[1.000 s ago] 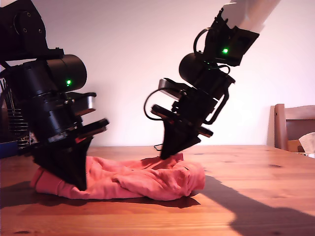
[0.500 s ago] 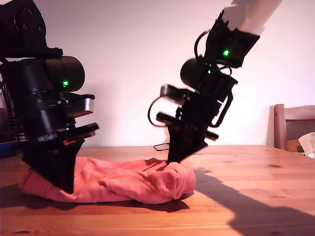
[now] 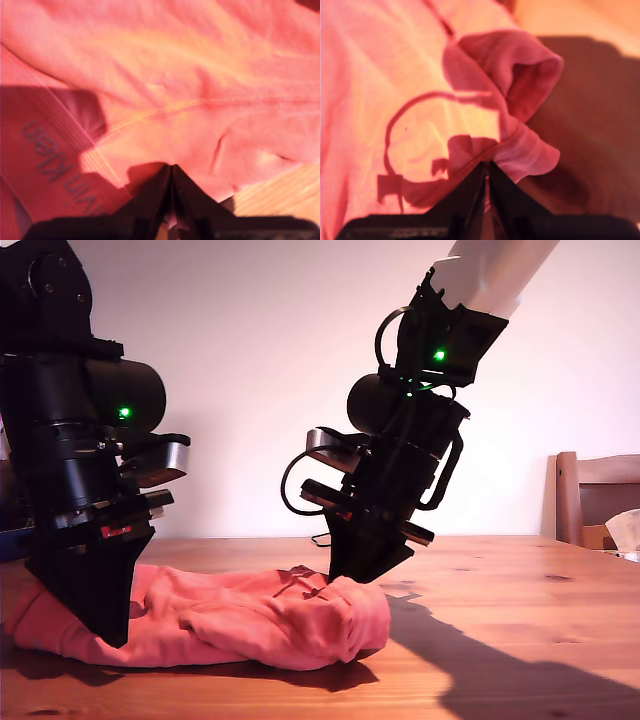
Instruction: Fold the underwear in front of you. After folding it, place it to the right side.
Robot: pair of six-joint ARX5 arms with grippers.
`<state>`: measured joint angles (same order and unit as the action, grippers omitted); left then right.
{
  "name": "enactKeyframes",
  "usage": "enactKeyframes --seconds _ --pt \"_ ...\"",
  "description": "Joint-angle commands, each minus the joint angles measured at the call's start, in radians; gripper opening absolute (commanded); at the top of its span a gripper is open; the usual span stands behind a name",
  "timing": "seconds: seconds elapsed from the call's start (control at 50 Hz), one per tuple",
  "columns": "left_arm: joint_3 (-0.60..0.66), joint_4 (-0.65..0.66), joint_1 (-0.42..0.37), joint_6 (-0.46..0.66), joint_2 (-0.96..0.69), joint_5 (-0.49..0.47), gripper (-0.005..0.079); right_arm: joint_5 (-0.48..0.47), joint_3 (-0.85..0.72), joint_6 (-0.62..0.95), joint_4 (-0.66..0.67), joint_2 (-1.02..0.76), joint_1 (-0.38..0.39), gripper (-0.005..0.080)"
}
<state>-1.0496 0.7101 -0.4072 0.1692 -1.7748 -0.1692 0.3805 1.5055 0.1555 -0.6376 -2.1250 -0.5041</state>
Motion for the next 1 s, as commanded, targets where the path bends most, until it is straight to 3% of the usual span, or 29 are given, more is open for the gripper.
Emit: enactKeyframes --seconds 0.0,0.2,0.36,0.8,0.98 --pt "0.033 0.015 0.006 0.021 -0.019 0.064 -0.0019 0.001 -0.012 0.005 -0.031 -0.022 -0.009 -0.0011" --pt "0.033 -0.011 0.006 0.048 -0.019 0.192 -0.0019 -0.026 -0.012 0.018 -0.115 -0.021 -0.011 -0.0011" --pt "0.033 -0.067 0.006 0.101 -0.019 0.243 -0.0019 -0.024 -0.012 0.017 -0.194 -0.021 -0.02 -0.0011" --pt "0.033 -0.332 0.005 0.212 -0.019 0.256 -0.0019 -0.021 -0.012 -0.049 -0.261 0.05 -0.14 -0.0011" --pt "0.033 -0.373 0.005 0.257 -0.019 0.253 -0.0019 -0.025 -0.012 -0.101 -0.267 0.05 -0.184 -0.0011"
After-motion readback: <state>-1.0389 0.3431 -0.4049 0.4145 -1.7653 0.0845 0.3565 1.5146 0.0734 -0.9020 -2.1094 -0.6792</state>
